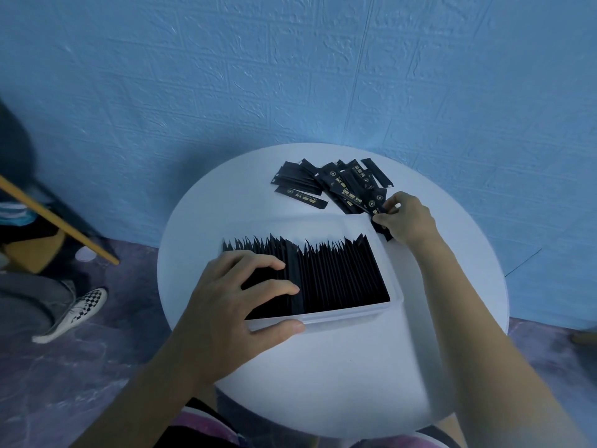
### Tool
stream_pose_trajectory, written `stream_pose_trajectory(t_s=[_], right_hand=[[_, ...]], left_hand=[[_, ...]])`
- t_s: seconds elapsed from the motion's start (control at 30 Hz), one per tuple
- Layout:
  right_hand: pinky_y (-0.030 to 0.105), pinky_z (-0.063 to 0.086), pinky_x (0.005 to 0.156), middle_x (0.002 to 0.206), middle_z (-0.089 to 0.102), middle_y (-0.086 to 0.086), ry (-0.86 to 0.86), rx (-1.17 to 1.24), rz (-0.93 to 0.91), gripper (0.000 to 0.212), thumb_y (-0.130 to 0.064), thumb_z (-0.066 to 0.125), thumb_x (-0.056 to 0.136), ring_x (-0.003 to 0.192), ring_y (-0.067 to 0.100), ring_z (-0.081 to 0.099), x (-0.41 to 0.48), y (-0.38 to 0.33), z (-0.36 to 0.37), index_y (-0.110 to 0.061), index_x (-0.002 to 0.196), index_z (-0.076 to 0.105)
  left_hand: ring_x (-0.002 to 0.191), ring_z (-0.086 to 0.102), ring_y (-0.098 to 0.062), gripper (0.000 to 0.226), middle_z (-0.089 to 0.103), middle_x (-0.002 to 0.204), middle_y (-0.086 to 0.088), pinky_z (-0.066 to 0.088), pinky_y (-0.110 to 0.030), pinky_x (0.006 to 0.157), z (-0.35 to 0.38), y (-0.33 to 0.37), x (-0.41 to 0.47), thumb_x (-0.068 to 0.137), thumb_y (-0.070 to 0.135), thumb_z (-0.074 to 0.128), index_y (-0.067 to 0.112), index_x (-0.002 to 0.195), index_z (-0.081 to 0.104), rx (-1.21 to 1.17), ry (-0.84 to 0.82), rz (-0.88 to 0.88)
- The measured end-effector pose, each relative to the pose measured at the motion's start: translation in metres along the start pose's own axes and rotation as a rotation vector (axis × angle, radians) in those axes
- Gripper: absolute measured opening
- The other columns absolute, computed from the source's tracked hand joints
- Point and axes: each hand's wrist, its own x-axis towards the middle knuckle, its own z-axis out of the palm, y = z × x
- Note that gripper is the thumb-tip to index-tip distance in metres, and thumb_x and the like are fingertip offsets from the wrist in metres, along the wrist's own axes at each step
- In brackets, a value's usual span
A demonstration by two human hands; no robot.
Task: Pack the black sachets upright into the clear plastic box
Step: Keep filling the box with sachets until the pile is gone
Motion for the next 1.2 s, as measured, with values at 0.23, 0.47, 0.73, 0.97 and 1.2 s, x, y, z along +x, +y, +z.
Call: stream_pose_trajectory(t_s=[0.23,0.47,0.73,0.97,1.2], right_hand=[[0.036,0.048,0.090,0.106,0.065,0.006,-0.047,-0.016,-0.024,0.046,-0.024,0.073,0.086,0.101,0.028,0.060,-0.004,0.000,0.002,-0.016,0.129,0.058],[0.028,0.039,0.060,0.063,0.054,0.000,-0.137,-0.059,0.068,0.024,-0.035,0.077,0.082,0.063,0.025,0.050,-0.002,-0.008,-0.001,-0.015,0.082,0.062],[0.022,0.030,0.047,0.052,0.042,0.005,-0.262,-0.057,0.114,0.024,-0.023,0.076,0.079,0.041,0.019,0.031,0.000,-0.013,-0.005,-0.012,0.077,0.054],[0.025,0.027,0.049,0.052,0.039,0.002,-0.158,-0.097,0.075,0.050,-0.041,0.073,0.086,0.050,0.023,0.037,0.001,-0.021,0.002,-0.017,0.061,0.036],[0.026,0.026,0.047,0.038,0.036,-0.006,-0.195,-0.010,0.055,0.041,-0.017,0.070,0.085,0.045,0.019,0.030,0.002,-0.020,0.003,-0.015,0.057,0.039]], left_hand=[[0.113,0.052,-0.017,0.038,0.061,0.121,0.012,0.044,-0.039,0.094,0.001,0.000,-0.001,0.085,0.061,0.063,0.031,0.105,0.074,0.003,0.001,0.002],[0.114,0.052,-0.017,0.037,0.060,0.122,0.013,0.045,-0.040,0.094,0.000,0.001,-0.001,0.083,0.060,0.064,0.032,0.105,0.074,0.003,-0.001,-0.009],[0.114,0.052,-0.018,0.037,0.062,0.121,0.011,0.045,-0.039,0.093,0.001,0.000,-0.001,0.083,0.059,0.065,0.030,0.105,0.074,0.004,0.003,0.000],[0.113,0.053,-0.018,0.036,0.062,0.121,0.010,0.045,-0.041,0.092,0.002,0.000,-0.001,0.082,0.058,0.067,0.030,0.104,0.074,0.000,0.012,0.001],[0.113,0.054,-0.019,0.037,0.062,0.121,0.010,0.044,-0.039,0.092,0.001,0.000,0.000,0.083,0.059,0.065,0.030,0.104,0.075,0.000,0.008,0.002]])
